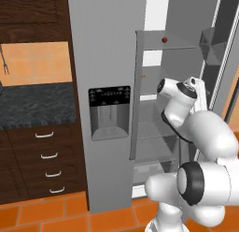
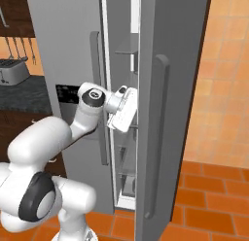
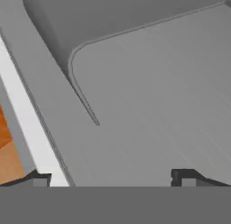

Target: Take the strawberry from the fridge and place it on top of the pancake, located on the dining counter.

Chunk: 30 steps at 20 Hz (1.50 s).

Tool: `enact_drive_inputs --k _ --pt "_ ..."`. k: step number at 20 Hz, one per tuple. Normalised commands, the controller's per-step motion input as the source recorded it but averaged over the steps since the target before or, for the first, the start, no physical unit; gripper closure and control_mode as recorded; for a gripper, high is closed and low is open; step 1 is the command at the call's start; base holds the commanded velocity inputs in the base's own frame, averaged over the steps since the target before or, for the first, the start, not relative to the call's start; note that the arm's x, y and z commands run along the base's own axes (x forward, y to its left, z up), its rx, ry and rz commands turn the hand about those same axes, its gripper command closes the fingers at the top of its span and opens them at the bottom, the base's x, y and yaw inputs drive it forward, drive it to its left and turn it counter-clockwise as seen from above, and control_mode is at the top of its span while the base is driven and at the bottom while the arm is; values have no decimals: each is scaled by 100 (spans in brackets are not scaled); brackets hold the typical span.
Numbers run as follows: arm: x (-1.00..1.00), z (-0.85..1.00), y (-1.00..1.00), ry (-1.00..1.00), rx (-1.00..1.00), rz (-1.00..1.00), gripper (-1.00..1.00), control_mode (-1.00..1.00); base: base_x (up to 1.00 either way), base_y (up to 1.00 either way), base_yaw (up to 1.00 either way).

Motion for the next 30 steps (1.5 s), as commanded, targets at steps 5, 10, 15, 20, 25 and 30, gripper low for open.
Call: enact_drive_inputs --k 5,10,15,20,25,30 --pt "-10 0 -83 11 0 0 -100 -100 0 0 0" --pt "-3 0 -100 6 0 1 -100 -100 0 0 0" --pt "0 -2 -85 4 0 3 -100 -100 0 0 0" --pt "-5 0 -19 6 -1 9 -100 -100 0 0 0" --pt "-12 0 95 0 0 4 -100 -100 0 0 0" --pt "-10 -23 100 1 34 -5 -100 -100 0 0 0"
